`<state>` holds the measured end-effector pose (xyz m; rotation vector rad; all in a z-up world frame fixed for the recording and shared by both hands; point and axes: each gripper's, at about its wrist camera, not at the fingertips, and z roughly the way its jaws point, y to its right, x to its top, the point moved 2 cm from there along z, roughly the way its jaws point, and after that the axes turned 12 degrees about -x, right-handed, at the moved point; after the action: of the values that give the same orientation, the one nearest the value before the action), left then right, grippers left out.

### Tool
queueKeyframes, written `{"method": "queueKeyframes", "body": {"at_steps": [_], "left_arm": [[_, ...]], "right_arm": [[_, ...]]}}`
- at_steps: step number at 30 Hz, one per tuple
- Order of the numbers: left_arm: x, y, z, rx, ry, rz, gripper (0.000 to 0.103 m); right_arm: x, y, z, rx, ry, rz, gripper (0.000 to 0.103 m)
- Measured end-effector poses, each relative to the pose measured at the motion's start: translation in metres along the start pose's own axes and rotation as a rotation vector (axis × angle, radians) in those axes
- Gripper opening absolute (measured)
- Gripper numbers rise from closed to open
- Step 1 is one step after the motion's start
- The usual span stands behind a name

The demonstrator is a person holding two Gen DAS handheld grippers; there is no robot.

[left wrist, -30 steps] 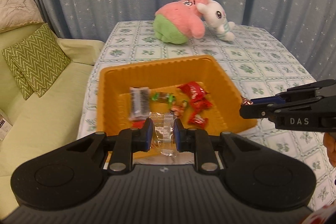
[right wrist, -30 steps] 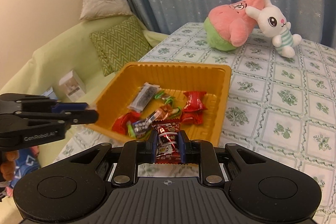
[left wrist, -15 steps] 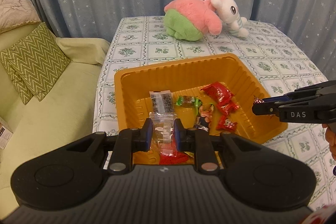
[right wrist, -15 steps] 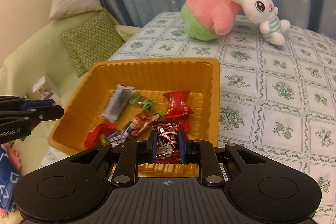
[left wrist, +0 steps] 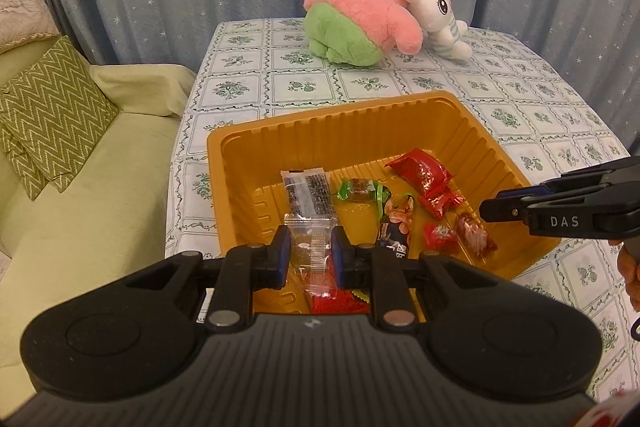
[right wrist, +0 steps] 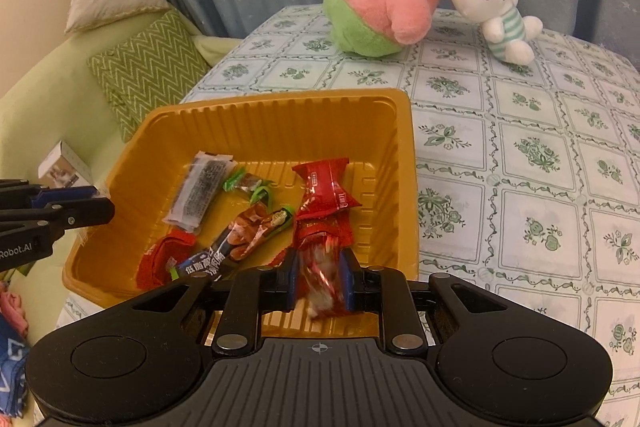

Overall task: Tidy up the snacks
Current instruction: 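Open both tools to drop the two candies into the tray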

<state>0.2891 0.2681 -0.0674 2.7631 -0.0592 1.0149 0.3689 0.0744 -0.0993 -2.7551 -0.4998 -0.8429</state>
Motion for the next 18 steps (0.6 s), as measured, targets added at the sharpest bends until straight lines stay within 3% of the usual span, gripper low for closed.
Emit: {"method": "queueKeyframes", "body": {"at_steps": [18], "left_arm": [[0.01,-0.015,0.02,0.003,-0.016,0.006,0.02]], "right_arm": [[0.004,-0.009,-0.006,0.011,0.016,0.039,0.026]]}}
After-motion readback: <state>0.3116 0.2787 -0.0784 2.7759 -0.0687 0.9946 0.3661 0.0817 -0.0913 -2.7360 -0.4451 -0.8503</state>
